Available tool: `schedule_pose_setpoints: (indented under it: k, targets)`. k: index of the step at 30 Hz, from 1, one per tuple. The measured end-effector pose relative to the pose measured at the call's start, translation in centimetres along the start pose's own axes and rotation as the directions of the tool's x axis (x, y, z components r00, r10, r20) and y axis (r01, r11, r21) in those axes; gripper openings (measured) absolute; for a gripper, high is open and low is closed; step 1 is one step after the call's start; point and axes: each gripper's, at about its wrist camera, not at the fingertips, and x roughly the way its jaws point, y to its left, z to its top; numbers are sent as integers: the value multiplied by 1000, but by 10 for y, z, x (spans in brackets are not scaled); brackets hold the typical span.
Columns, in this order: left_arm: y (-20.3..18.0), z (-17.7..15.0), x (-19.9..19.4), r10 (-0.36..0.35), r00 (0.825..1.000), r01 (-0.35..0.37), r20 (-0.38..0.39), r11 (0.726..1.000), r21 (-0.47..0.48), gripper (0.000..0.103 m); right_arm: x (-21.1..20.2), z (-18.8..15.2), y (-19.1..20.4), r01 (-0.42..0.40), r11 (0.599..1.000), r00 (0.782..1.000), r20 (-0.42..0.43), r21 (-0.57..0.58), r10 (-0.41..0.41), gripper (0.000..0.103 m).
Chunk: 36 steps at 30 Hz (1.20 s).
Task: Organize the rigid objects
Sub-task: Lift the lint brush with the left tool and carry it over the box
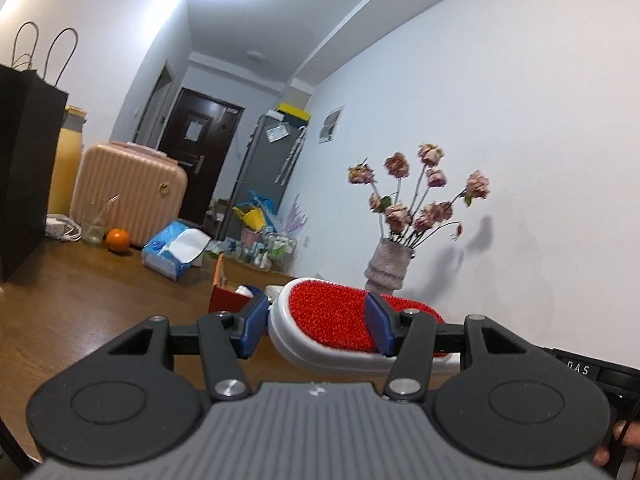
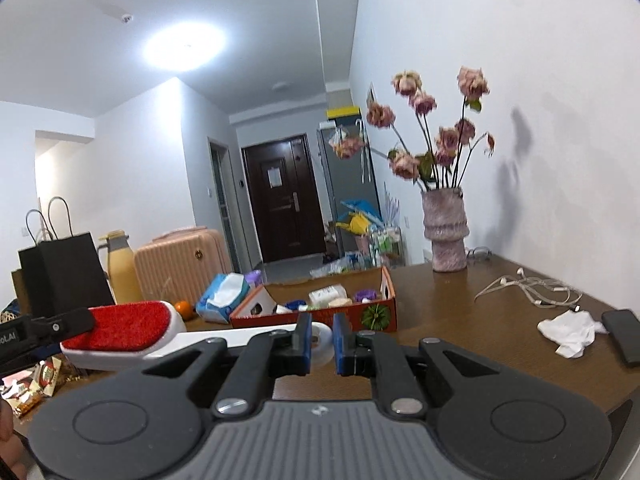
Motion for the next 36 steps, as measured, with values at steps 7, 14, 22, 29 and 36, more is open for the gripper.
schedule_pose_setpoints:
  k: [7, 14, 22, 29, 36]
  targets:
    - [3, 2, 6, 9, 1000, -9, -4, 1000, -15, 53, 6, -1, 2, 1, 1000, 1000, -2, -1, -1, 11]
    - [11, 7, 30, 17, 1000, -17, -4, 1000, -1, 53, 34, 0, 5, 10, 1000, 1000, -20, -21, -10, 11]
    - [26, 23, 96, 18, 1000, -18, -25, 999, 27, 53, 96, 11, -2, 26, 999, 998, -58, -22, -27, 11]
    - [41, 50, 180, 0, 998, 1, -65, 1000, 19, 53, 178, 43, -24, 20, 1000, 996, -89, -2, -20, 11]
    - [57, 70, 274, 5, 995, -2, -97, 999, 34, 52, 275, 72, -40, 21, 1000, 990, -136, -17, -24, 11]
